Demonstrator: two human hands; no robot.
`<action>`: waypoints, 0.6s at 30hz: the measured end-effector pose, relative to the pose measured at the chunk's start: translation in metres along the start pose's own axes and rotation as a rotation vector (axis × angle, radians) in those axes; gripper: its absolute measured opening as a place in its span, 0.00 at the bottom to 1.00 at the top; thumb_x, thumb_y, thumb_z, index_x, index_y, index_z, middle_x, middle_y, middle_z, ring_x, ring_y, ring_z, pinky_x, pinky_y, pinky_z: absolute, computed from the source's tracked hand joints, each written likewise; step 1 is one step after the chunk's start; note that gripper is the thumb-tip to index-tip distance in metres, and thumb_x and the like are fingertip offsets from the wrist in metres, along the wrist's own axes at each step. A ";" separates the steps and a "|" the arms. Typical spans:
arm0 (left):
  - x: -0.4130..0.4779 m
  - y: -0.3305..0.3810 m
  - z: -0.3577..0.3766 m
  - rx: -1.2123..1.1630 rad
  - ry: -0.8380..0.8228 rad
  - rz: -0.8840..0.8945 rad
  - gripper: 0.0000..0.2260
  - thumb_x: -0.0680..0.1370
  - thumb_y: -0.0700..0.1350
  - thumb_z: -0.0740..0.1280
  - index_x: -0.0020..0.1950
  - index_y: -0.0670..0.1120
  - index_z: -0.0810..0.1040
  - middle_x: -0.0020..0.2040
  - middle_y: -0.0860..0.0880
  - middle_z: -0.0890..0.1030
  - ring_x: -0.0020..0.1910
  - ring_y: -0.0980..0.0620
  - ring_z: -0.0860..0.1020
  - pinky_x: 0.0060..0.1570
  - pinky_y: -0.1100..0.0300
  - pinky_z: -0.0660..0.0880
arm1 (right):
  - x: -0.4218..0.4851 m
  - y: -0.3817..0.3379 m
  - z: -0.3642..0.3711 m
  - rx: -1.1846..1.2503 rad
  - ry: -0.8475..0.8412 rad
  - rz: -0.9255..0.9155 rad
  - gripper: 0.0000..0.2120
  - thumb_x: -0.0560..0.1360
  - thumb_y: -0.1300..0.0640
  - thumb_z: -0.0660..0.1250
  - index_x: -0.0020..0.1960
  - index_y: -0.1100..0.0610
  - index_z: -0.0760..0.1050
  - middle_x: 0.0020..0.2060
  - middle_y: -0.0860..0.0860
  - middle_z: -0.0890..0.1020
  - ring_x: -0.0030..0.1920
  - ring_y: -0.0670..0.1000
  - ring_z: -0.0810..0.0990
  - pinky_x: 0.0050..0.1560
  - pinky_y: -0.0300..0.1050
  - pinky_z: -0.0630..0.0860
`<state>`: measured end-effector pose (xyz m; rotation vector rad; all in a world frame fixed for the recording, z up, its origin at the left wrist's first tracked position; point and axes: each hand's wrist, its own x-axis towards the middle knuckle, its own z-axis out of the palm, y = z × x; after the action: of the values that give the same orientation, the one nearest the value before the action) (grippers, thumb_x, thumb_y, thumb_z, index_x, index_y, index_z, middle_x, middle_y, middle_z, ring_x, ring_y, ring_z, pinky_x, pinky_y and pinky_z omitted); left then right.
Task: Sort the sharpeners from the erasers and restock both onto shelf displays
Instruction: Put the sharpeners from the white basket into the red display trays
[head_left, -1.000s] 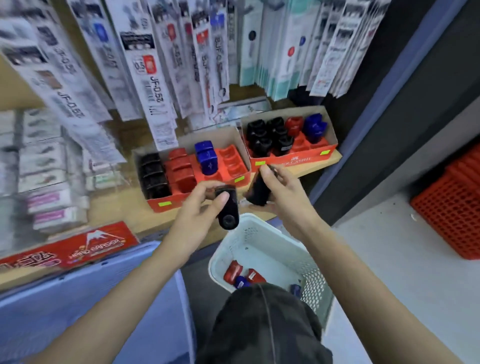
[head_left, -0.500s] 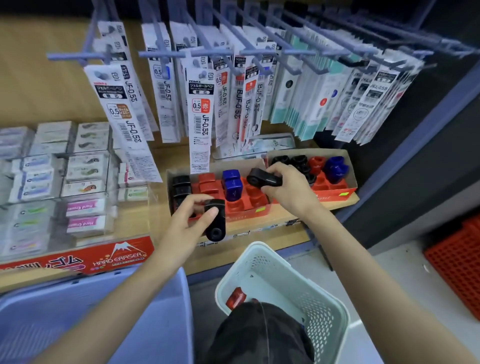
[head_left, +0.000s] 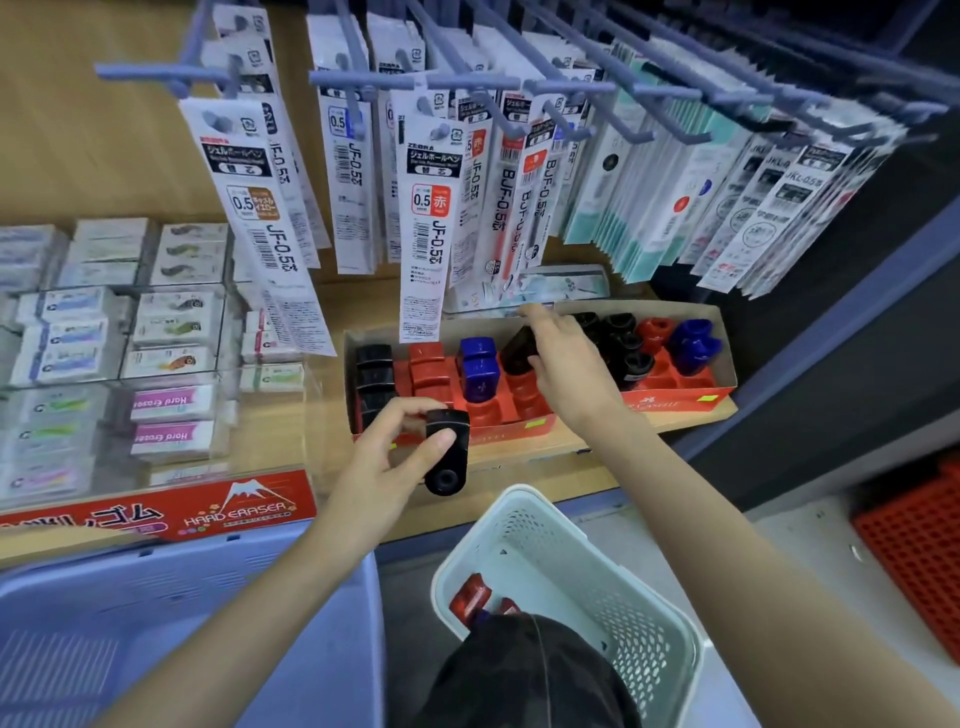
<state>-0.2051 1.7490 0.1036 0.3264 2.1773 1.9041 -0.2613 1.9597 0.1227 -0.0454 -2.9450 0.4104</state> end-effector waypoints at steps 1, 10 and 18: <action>-0.001 -0.001 0.001 0.002 0.001 -0.003 0.13 0.71 0.54 0.65 0.55 0.55 0.76 0.50 0.57 0.80 0.53 0.61 0.76 0.58 0.57 0.72 | 0.001 0.001 0.000 0.012 0.004 0.014 0.25 0.74 0.72 0.61 0.69 0.59 0.63 0.60 0.60 0.73 0.62 0.60 0.71 0.58 0.51 0.70; -0.001 -0.001 0.002 -0.059 0.049 -0.030 0.10 0.73 0.52 0.66 0.54 0.56 0.75 0.49 0.52 0.80 0.52 0.57 0.78 0.52 0.57 0.76 | -0.012 0.006 0.010 0.014 0.197 -0.083 0.22 0.74 0.70 0.61 0.66 0.58 0.73 0.56 0.56 0.77 0.58 0.58 0.71 0.61 0.51 0.66; 0.011 0.012 0.018 -0.097 0.110 -0.049 0.09 0.73 0.46 0.71 0.52 0.50 0.77 0.45 0.52 0.83 0.45 0.61 0.80 0.45 0.72 0.73 | -0.085 -0.027 -0.003 0.956 -0.267 0.036 0.14 0.75 0.60 0.69 0.58 0.49 0.75 0.49 0.50 0.82 0.52 0.50 0.80 0.56 0.44 0.75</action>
<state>-0.2096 1.7708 0.1129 0.1525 2.1301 2.0367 -0.1770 1.9298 0.1189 0.0836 -2.6420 1.8706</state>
